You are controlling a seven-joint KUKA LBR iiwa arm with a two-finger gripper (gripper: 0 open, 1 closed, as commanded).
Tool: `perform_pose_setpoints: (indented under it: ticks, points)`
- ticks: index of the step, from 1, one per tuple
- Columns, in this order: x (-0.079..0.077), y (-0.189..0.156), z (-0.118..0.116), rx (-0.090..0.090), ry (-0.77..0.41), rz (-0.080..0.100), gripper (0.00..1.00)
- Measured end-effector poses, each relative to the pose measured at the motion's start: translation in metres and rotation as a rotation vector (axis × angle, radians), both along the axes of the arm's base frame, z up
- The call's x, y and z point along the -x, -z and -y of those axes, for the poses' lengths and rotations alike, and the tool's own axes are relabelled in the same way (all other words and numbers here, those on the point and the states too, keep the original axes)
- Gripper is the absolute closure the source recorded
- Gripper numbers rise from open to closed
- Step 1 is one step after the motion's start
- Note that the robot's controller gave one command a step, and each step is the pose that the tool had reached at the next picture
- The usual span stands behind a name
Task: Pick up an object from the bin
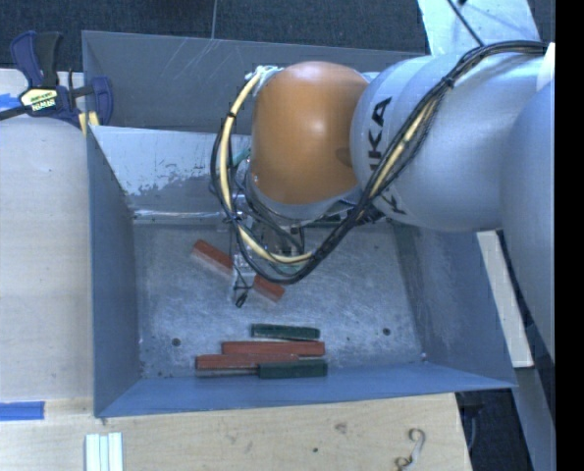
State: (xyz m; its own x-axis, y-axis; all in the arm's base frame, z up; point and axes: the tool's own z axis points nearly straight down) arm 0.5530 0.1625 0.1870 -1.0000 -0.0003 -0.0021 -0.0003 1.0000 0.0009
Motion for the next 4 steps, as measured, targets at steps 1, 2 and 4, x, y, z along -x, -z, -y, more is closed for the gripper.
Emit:
perform_pose_setpoints:
  ticks: [1,2,4]
  points:
    - [-0.0427,0.1168,0.0479,0.001,0.097,0.0,0.0]
    - [-0.0435,0.1164,0.0484,0.0,0.099,0.002,0.0]
    - [-0.0456,0.1157,0.0495,-0.001,0.106,0.004,0.0]
